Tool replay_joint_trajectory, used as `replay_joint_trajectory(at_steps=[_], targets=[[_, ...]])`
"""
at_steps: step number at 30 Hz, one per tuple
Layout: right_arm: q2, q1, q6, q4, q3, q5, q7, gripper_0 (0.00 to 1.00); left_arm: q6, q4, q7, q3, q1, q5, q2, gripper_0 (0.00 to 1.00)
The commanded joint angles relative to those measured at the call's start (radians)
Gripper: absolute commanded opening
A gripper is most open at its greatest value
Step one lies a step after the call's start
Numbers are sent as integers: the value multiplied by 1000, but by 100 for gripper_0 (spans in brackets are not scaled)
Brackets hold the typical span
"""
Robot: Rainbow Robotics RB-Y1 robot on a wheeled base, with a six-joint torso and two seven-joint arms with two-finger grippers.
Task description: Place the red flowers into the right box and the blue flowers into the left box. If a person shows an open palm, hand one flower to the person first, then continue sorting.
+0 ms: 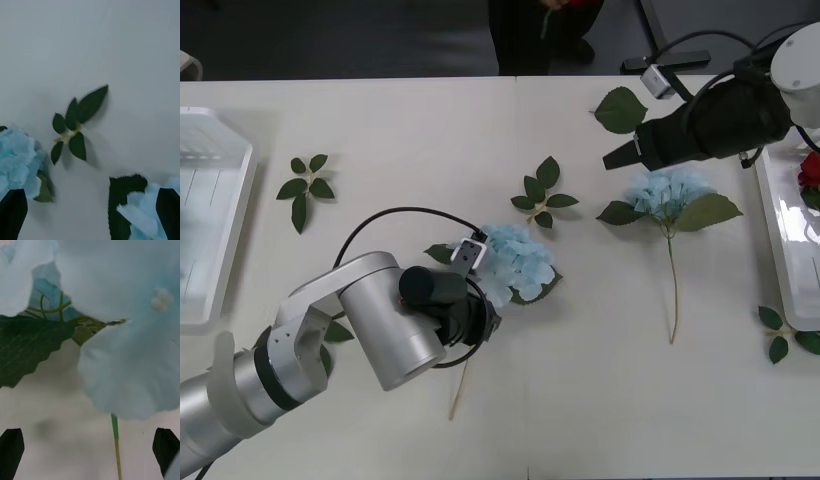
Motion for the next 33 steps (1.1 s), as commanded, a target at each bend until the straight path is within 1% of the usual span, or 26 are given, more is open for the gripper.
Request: replay_joint_trajectory(at_steps=[1,7,8,9,11,12,13,14,15,17,20,25,27,31,33], targets=[[-88,87,29,-160,-9,129,-166,100,-40,52,45,-30,-59,-13,-52,100],[-131,182,61,-310,-9,284,-366,100,-62,84,50,-39,-63,-13,-69,100],[-138,200,58,-333,-9,311,-405,100,-62,84,50,-39,-65,-13,-68,94],[-142,209,55,-344,-9,323,-422,100,-62,83,50,-39,-65,-13,-69,84],[-151,246,55,-389,-9,374,-494,100,-62,84,50,-42,-65,-13,-69,38],[-154,255,53,-399,-9,385,-507,100,-62,84,51,-42,-65,-11,-69,28],[-158,277,50,-422,-10,414,-534,100,-60,84,53,-42,-65,-11,-69,13],[-165,298,44,-442,-13,443,-562,100,-62,84,54,-42,-65,-13,-69,3],[-166,307,42,-450,-13,455,-574,100,-62,84,56,-42,-63,-11,-69,1],[-166,340,41,-473,-13,511,-611,100,-62,84,59,-40,-65,-19,-69,0],[-145,358,47,-476,-13,557,-640,100,-62,86,60,-40,-65,-26,-69,0],[-77,364,67,-475,-13,661,-708,100,-62,87,64,-42,-65,-29,-64,0],[-39,366,78,-475,-10,732,-740,100,-62,86,64,-42,-66,-36,-60,0],[9,366,85,-475,-10,796,-778,100,-62,81,64,-42,-75,-36,-48,0],[30,364,85,-475,-13,810,-786,100,-62,55,67,-40,-78,-29,-26,0]])
